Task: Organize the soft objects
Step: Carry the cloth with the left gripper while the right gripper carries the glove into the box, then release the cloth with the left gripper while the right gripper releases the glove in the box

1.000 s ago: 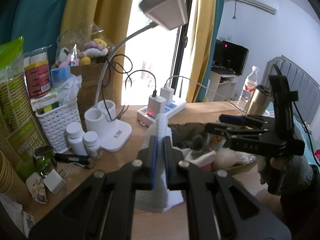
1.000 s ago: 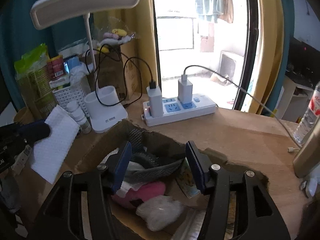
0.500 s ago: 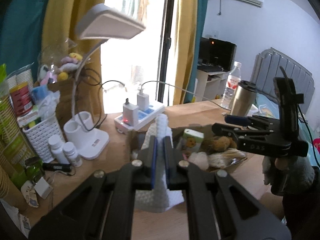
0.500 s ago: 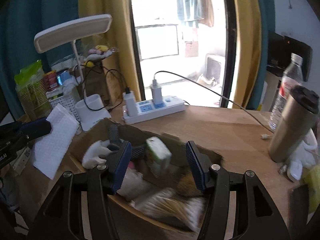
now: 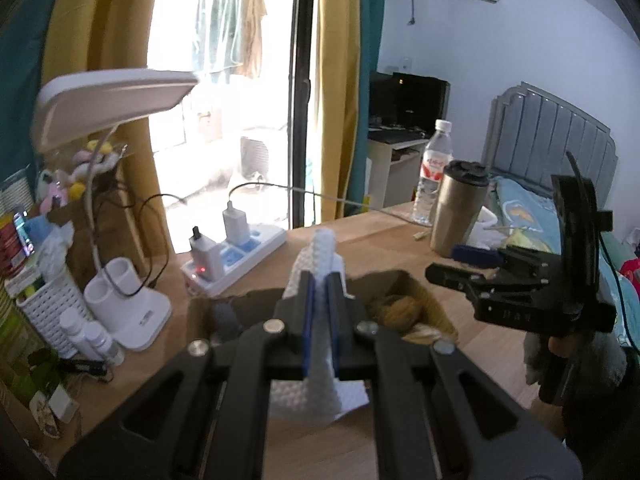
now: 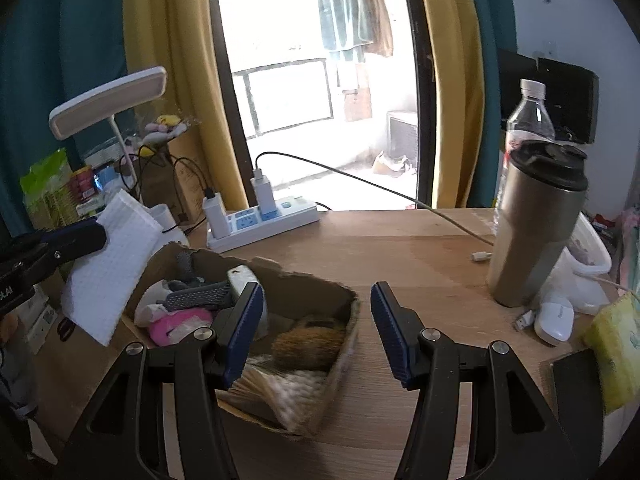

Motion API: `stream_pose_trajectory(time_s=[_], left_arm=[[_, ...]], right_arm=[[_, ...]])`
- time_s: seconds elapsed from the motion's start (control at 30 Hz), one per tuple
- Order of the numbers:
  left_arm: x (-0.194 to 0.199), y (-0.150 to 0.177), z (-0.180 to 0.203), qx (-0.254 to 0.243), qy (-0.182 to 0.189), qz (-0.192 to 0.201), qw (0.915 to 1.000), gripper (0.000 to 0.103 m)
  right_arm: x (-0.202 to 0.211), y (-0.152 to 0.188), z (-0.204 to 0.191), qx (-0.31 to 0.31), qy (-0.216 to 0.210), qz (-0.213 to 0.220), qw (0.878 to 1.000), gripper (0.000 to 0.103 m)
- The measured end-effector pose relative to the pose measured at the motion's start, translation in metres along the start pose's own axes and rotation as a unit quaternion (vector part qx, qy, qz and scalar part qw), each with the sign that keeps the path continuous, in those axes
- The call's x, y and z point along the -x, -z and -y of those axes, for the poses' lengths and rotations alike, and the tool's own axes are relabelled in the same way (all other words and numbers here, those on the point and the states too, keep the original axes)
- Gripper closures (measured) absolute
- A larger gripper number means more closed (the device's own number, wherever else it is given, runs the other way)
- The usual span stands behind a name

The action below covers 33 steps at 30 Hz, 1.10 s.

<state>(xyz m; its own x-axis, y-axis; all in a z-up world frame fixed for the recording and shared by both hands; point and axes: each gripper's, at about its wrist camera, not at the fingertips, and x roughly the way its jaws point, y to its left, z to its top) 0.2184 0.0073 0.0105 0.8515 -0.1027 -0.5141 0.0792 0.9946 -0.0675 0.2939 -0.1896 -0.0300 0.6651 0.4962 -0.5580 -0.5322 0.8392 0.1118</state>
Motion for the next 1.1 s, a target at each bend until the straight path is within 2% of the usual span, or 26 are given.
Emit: stream_pose_trajectory(time_s=[0.23,0.43,0.7,1.03,1.1], left_arm=[[-0.026,-0.006,0.021,-0.005,0.017,-0.008,0.9998,0.097],[-0.062,0.001,0.027,0.009,0.034,-0.041,0.9985,0.097],[-0.099,0.015,0.037,0.001,0.047,-0.084,0.9953,0.097],[-0.131,0.036,0.037,-0.001,0.039,-0.153,0.9874,0.094],[-0.132,0.037,0.036,0.003,0.034,-0.158,0.9869,0.090]], right_arm=[[0.004,0.004,0.020,-0.011,-0.002,0.005,1.000,0.044],[0.001,0.008,0.026,-0.015,-0.009,0.004,1.000,0.044],[-0.006,0.012,0.030,-0.020,-0.014,-0.001,1.000,0.044],[-0.010,0.013,0.028,-0.020,-0.012,-0.004,1.000,0.044],[-0.010,0.013,0.026,-0.019,-0.012,-0.005,1.000,0.044]])
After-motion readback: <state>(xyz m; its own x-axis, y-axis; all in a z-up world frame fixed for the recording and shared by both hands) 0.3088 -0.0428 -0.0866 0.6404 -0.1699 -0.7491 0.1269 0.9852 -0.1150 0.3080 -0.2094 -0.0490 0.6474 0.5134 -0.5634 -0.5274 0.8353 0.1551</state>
